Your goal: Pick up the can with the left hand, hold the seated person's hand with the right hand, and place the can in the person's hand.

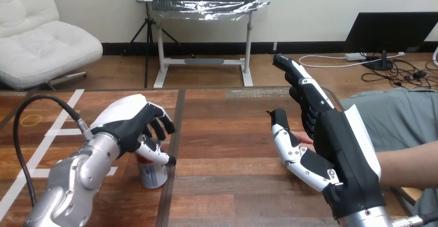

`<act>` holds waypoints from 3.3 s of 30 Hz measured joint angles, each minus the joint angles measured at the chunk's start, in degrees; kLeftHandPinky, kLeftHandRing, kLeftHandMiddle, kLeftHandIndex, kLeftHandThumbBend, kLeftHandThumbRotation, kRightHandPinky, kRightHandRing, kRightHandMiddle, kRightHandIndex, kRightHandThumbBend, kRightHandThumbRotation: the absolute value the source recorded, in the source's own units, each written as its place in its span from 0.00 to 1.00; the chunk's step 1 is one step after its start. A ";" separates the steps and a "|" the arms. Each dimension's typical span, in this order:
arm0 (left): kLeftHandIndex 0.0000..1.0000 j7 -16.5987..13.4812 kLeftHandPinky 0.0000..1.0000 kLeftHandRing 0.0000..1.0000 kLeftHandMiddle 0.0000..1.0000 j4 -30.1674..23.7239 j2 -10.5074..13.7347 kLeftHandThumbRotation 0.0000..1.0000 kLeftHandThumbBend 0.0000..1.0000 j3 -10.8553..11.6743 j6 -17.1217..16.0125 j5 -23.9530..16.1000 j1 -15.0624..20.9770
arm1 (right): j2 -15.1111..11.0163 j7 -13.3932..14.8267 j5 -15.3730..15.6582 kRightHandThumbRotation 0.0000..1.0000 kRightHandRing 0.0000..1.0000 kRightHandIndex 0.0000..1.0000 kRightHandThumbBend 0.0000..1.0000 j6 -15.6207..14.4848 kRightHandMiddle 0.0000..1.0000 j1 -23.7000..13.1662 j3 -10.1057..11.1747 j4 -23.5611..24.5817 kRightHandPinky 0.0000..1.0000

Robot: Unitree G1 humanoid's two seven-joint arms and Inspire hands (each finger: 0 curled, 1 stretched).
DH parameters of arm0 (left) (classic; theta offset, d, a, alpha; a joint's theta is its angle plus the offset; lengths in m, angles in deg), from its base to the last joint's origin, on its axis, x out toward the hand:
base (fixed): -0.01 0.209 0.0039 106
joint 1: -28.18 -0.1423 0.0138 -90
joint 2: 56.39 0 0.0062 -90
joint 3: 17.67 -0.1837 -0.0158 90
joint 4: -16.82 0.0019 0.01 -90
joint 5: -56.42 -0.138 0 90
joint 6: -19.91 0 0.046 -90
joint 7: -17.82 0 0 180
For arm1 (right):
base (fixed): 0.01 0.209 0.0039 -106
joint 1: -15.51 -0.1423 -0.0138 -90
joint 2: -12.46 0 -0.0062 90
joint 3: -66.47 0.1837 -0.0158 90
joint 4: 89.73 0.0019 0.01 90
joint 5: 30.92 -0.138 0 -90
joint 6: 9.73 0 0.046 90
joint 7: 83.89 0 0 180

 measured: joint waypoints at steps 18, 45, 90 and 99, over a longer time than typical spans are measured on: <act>0.72 -4.94 0.62 0.70 0.74 0.32 -0.71 0.07 0.79 0.92 -1.96 2.24 -0.24 | -0.11 -0.35 -0.02 0.00 1.00 0.90 0.00 -0.02 0.98 0.00 0.11 0.00 1.00; 0.76 -15.38 0.62 0.70 0.75 7.42 -2.79 0.22 0.80 3.32 -8.72 6.83 -1.06 | -0.23 -0.88 -0.11 0.00 1.00 0.86 0.00 -0.03 0.94 -0.02 0.99 0.00 1.00; 0.81 -21.06 0.73 0.77 0.80 13.09 -7.83 0.33 0.89 10.97 -18.54 18.32 -4.74 | -0.35 -1.95 -0.43 0.00 1.00 0.84 0.00 -0.02 0.92 -0.35 1.38 0.00 1.00; 0.81 -22.03 0.74 0.77 0.80 15.53 -8.39 0.34 0.88 11.58 -20.26 18.31 -5.61 | -0.35 -2.01 -0.56 0.00 1.00 0.84 0.00 -0.02 0.92 -0.48 1.42 0.00 1.00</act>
